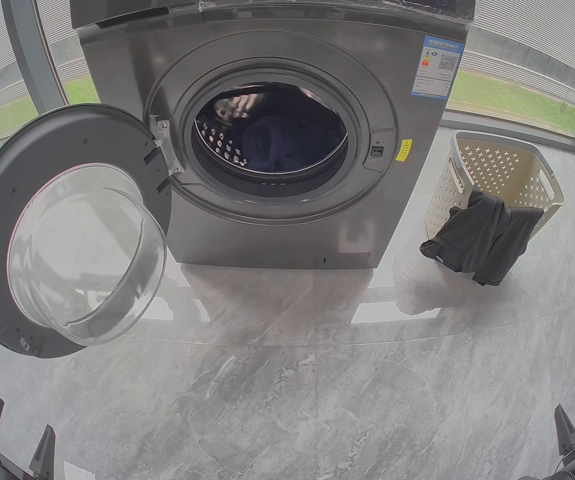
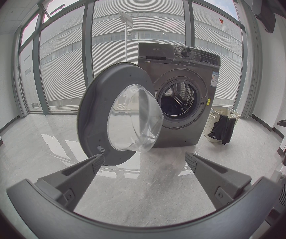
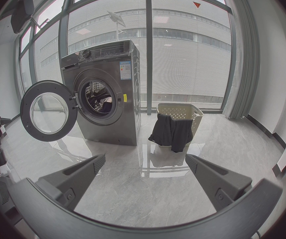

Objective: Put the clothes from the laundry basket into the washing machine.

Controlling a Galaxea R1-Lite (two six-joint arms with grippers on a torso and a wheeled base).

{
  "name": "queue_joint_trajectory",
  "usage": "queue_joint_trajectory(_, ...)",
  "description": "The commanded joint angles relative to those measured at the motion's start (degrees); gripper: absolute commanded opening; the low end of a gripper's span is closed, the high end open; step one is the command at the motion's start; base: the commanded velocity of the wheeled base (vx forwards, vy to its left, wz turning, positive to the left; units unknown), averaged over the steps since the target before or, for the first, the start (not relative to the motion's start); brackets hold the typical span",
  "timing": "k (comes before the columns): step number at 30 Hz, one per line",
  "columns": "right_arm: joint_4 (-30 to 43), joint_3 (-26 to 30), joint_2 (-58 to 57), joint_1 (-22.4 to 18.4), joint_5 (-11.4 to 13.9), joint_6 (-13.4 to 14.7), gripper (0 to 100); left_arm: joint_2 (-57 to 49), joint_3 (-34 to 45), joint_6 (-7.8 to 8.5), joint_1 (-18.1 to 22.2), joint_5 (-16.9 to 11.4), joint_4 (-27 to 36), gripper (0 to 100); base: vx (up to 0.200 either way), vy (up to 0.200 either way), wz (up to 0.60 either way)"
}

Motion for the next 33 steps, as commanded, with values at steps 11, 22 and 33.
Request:
queue_joint_trajectory(11, 0.0, 0.4, -0.4, 0.0, 0.0, 0.0, 100, -0.5, 0.8, -0.1, 0.0, 0.0, 0.0, 100, 0.0, -0.2, 0.0)
queue_joint_trajectory(22, 0.0, 0.4, -0.4, 0.0, 0.0, 0.0, 100, -0.5, 0.8, -0.27, 0.0, 0.2, 0.0, 100, 0.0, -0.073, 0.0)
queue_joint_trajectory(33, 0.0, 0.4, -0.4, 0.0, 0.0, 0.0, 100, -0.5, 0.8, -0.62, 0.0, 0.2, 0.0, 100, 0.164, 0.0, 0.0)
